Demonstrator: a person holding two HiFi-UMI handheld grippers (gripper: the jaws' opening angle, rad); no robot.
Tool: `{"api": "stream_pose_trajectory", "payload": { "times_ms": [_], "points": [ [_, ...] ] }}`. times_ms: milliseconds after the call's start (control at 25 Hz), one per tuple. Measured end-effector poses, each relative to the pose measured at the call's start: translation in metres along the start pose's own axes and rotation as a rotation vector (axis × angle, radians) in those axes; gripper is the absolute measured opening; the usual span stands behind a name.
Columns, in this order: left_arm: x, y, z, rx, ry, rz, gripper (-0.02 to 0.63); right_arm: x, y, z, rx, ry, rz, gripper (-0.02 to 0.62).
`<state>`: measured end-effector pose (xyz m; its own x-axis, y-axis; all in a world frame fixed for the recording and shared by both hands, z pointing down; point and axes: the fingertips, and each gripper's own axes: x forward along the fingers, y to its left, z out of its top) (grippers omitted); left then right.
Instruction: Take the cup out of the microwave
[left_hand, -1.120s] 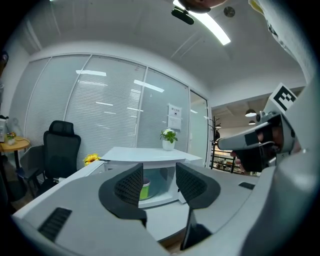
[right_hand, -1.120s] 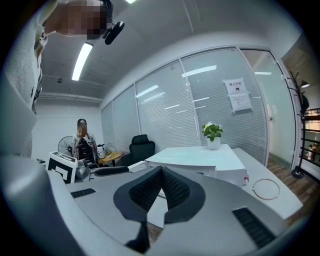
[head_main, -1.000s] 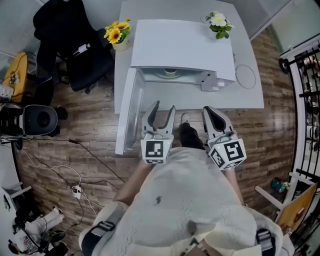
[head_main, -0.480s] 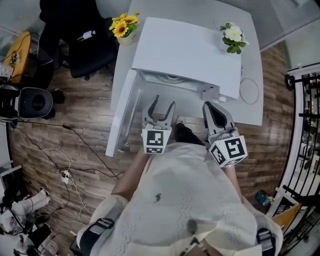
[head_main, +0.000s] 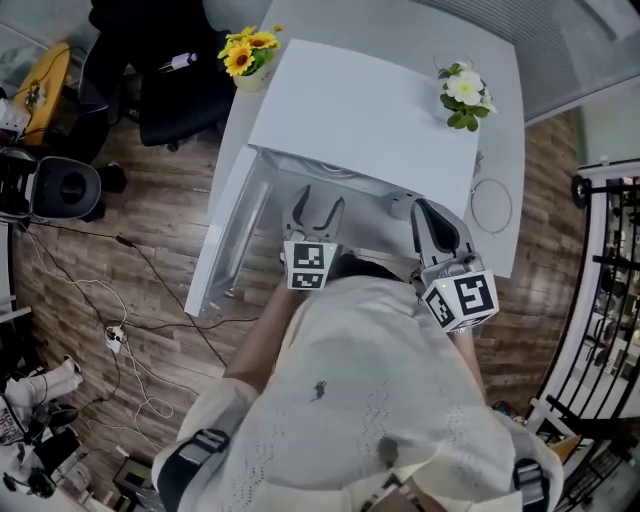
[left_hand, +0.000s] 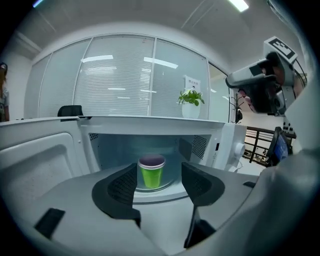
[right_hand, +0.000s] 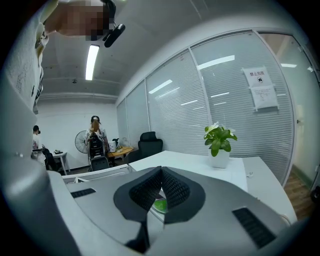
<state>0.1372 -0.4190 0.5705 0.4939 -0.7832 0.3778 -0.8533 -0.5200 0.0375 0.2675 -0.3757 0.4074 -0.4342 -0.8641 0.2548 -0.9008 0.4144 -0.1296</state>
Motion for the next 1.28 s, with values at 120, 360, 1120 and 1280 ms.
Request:
{"api": "stream_pose_trajectory", "payload": {
  "times_ms": [120,360,1120,1280],
  "points": [
    [0.018,-0.001,-0.009,0.006,0.024,0.032,0.287,0.000,-0.021,0.004,-0.007,-0.007,0.004,0.009],
    [0.051,0.000,-0.032,-0.026,0.087,0.083,0.298,0.003,-0.043,0.002,-0.017,0.000,0.034,0.009],
    [0.110,0.015,-0.039,-0.061,0.109,0.195,0.321,-0.009,-0.068,-0.018,0.001,0.039,0.023,0.009],
    [0.113,0.018,-0.038,-0.055,0.102,0.211,0.321,-0.009,-0.072,-0.019,-0.002,0.040,0.017,0.009]
  ]
}}
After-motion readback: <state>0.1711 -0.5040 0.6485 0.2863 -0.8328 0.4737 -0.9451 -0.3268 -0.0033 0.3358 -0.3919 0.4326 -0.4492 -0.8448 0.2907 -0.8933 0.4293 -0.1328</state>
